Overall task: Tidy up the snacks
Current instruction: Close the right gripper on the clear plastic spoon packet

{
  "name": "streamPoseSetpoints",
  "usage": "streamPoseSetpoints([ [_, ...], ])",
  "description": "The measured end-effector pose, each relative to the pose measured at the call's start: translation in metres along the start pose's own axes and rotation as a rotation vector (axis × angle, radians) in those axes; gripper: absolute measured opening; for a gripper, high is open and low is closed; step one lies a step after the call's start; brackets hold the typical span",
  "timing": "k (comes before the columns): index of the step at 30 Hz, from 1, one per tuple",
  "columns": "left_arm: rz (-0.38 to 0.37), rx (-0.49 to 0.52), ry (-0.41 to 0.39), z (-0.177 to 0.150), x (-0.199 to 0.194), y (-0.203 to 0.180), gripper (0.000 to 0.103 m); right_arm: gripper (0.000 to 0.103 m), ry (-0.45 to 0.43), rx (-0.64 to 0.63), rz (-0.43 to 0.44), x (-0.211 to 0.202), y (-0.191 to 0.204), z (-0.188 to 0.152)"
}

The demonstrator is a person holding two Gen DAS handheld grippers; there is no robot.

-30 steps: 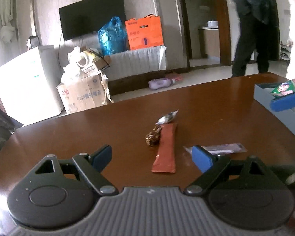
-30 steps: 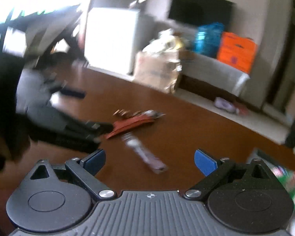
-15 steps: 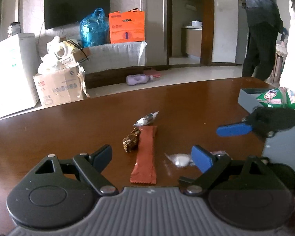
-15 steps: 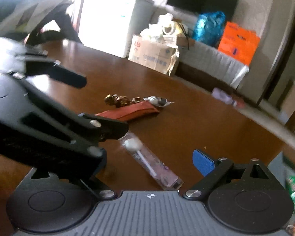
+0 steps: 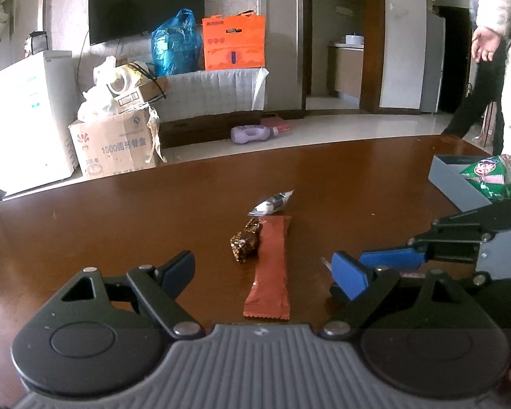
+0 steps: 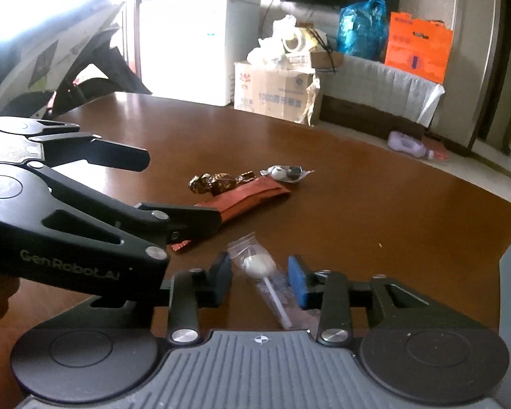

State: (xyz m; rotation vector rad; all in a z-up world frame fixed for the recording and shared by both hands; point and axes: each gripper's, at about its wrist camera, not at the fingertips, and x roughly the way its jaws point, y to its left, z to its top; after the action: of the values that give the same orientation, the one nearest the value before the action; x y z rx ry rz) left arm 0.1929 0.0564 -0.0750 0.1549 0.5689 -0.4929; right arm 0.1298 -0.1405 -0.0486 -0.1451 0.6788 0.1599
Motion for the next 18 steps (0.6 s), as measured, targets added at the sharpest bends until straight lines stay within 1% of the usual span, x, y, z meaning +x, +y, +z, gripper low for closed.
streamPoseSetpoints([
  [3,-0.016,0.0,0.007,0.0,0.006,-0.004,0.089,0.026,0.014,0.005,-0.021,-0.004,0.002,-0.001],
  [4,-0.026,0.003,0.008,0.0,0.007,-0.007,0.089,0.026,0.019,0.009,-0.035,-0.007,0.001,-0.003],
  [7,-0.022,0.012,0.013,0.001,0.015,-0.015,0.089,0.026,0.031,0.03,-0.052,-0.014,-0.004,-0.01],
  [9,-0.035,0.001,0.026,-0.001,0.021,-0.022,0.089,0.026,0.038,0.029,-0.058,-0.019,-0.005,-0.014],
  [12,-0.042,0.022,0.034,-0.002,0.033,-0.034,0.089,0.026,0.037,0.032,-0.057,-0.026,-0.005,-0.018],
  [14,-0.022,0.026,0.049,0.0,0.043,-0.039,0.089,0.026,0.03,0.043,-0.055,-0.028,-0.007,-0.021],
  [15,0.002,0.031,0.06,0.002,0.048,-0.041,0.089,0.026,0.028,0.046,-0.053,-0.028,-0.008,-0.021],
  [17,0.026,0.017,0.091,0.004,0.057,-0.04,0.089,0.03,0.021,0.055,-0.051,-0.029,-0.01,-0.023],
  [18,0.032,0.001,0.108,0.005,0.062,-0.038,0.088,0.04,0.019,0.066,-0.053,-0.03,-0.012,-0.023],
])
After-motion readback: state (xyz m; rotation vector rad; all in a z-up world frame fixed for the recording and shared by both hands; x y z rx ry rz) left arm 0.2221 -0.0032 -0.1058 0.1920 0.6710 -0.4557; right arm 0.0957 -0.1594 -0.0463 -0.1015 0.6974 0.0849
